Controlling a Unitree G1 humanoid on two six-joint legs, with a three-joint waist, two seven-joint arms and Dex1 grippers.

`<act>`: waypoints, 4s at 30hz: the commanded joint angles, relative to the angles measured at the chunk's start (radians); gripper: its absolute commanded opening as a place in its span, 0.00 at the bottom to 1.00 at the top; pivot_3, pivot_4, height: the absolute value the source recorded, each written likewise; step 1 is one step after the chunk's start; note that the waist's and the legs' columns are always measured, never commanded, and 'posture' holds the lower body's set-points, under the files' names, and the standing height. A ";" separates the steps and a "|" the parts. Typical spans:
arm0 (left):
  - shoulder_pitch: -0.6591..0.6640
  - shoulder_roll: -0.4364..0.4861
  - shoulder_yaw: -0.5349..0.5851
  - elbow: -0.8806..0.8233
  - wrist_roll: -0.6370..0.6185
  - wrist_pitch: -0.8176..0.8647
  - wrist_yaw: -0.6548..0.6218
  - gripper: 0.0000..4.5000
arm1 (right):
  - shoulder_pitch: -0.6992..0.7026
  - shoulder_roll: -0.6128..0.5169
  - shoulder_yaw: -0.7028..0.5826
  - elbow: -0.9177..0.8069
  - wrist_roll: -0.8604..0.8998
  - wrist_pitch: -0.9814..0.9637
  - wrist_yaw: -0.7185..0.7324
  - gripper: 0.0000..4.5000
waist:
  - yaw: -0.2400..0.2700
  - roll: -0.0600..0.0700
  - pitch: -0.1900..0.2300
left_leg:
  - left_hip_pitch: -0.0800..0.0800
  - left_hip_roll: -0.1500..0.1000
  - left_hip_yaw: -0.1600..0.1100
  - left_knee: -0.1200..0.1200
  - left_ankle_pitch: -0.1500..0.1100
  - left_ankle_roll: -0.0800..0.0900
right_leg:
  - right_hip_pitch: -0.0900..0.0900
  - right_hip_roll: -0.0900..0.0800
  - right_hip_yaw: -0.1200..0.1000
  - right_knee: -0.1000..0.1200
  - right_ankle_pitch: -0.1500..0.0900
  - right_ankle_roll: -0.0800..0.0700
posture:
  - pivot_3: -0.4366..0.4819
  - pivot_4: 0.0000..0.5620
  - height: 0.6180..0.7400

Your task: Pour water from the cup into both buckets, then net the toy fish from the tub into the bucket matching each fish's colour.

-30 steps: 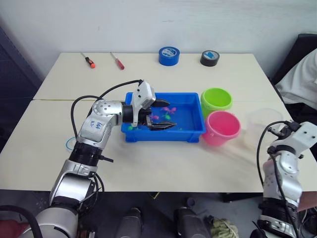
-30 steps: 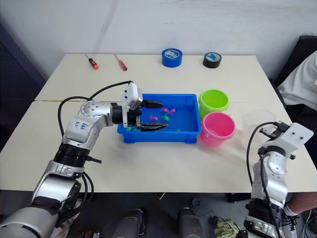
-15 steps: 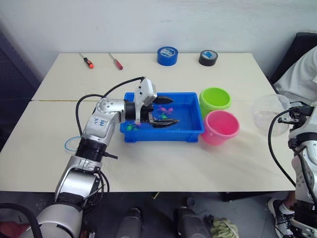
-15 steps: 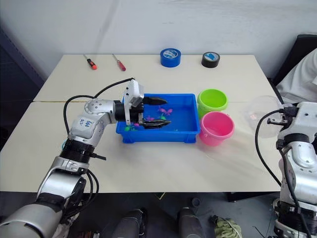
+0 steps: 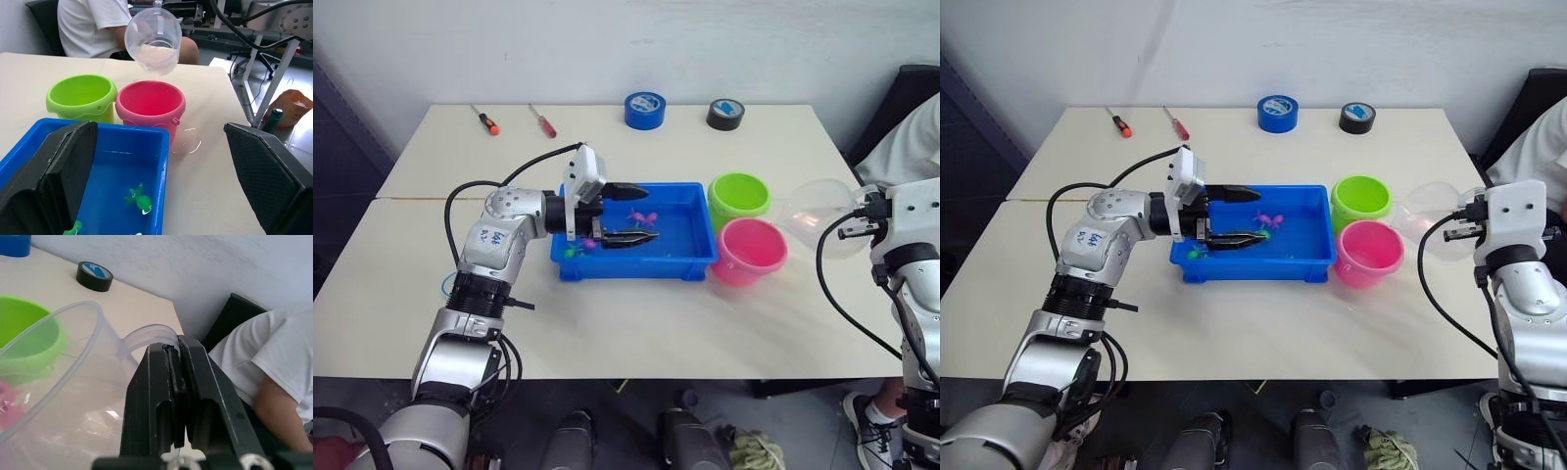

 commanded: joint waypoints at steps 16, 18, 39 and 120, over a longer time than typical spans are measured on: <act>0.012 0.010 0.016 -0.061 -0.015 0.012 -0.002 1.00 | -0.008 -0.074 0.051 -0.024 -0.193 -0.138 0.079 0.01 | 0.000 0.000 0.000 | 0.000 0.000 0.000 0.000 0.000 0.000 | 0.000 0.000 0.000 0.000 0.000 0.000 | 0.48 0.27 0.95; 0.013 0.011 0.016 -0.063 -0.015 0.014 -0.002 1.00 | -0.009 -0.077 0.056 -0.018 -0.211 -0.150 0.083 0.01 | 0.000 0.000 0.000 | 0.000 0.000 0.000 0.000 0.000 0.000 | 0.000 0.000 0.000 0.000 0.000 0.000 | 0.48 0.27 0.95; 0.029 0.025 0.011 -0.090 -0.013 0.021 0.002 1.00 | -0.032 -0.065 0.070 0.017 -0.300 -0.202 0.091 0.01 | 0.000 0.000 0.000 | 0.000 0.000 0.000 0.000 0.000 0.000 | 0.000 0.000 0.000 0.000 0.000 0.000 | 0.48 0.27 0.95; -0.028 0.136 0.114 0.083 0.004 -0.052 0.086 1.00 | -0.633 0.064 0.364 0.699 -0.487 -0.382 -0.158 0.01 | -0.009 0.000 0.000 | -0.001 0.000 0.003 0.001 0.002 -0.002 | -0.007 0.000 0.002 0.007 0.000 0.000 | 0.48 0.27 0.95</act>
